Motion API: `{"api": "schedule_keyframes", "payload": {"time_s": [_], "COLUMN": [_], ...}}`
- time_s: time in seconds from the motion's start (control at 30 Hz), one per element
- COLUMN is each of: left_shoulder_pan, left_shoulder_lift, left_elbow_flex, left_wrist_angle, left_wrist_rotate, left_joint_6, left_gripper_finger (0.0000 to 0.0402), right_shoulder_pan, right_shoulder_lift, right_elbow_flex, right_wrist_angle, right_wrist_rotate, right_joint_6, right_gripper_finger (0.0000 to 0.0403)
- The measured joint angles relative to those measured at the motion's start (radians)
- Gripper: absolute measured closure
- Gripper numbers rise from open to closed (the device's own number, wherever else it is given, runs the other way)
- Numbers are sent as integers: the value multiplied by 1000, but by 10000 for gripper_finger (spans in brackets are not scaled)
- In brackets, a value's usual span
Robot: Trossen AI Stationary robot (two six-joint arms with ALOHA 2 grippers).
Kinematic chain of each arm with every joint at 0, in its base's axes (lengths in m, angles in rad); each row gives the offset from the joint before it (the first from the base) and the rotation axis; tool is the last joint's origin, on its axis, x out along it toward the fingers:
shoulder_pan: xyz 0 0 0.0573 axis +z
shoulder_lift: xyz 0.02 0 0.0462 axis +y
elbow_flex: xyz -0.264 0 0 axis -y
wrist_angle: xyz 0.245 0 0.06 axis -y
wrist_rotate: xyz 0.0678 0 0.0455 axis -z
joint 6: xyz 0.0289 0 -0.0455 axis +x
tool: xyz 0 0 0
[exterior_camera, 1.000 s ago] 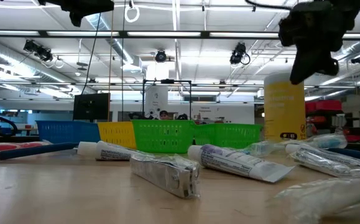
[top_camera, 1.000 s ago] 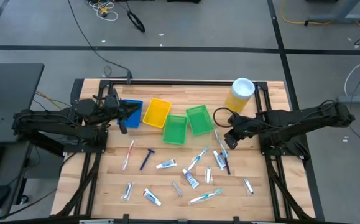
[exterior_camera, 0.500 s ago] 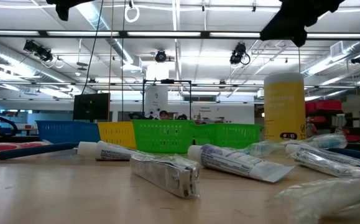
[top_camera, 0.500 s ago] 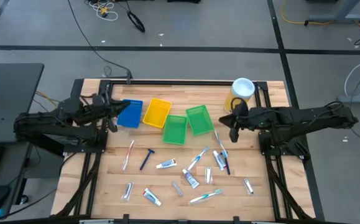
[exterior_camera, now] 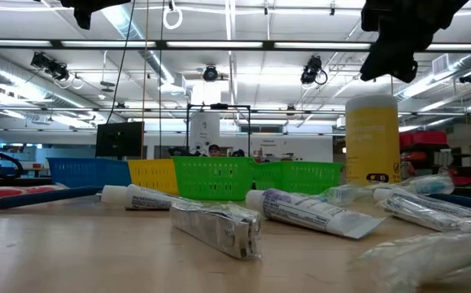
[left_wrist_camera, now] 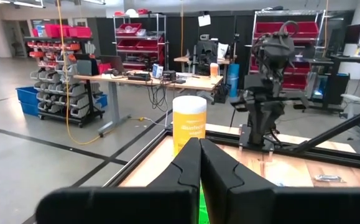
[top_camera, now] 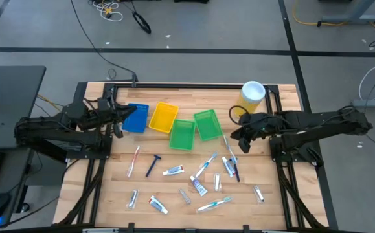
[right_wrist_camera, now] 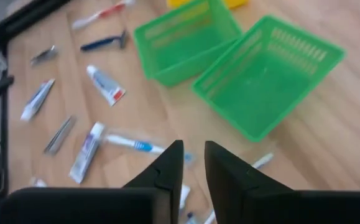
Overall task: Pick & Place Travel size toiletries
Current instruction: Put the blue toothbrush into the right green bin
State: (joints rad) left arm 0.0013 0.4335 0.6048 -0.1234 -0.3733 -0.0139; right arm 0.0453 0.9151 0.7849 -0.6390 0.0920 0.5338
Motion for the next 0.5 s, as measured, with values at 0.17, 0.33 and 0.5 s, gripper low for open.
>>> {"api": "schedule_keyframes", "payload": {"time_s": [0.17,0.33,0.5], "left_shoulder_pan": [0,0,0], "left_shoulder_lift": [0,0,0], "left_elbow_flex": [0,0,0], "left_wrist_angle": [1,0,0], "left_wrist_rotate": [0,0,0], "left_joint_6": [-4,-27,-27], "left_gripper_finger": [384,389,394], "right_shoulder_pan": [0,1,17], "right_shoulder_lift": [37,91,177], "right_elbow_flex": [0,0,-1], "right_wrist_angle": [-5,-40,-95], "right_wrist_rotate": [-16,-20,-69], "right_joint_6": [-42,23,112], "right_gripper_finger": [279,237,212]}}
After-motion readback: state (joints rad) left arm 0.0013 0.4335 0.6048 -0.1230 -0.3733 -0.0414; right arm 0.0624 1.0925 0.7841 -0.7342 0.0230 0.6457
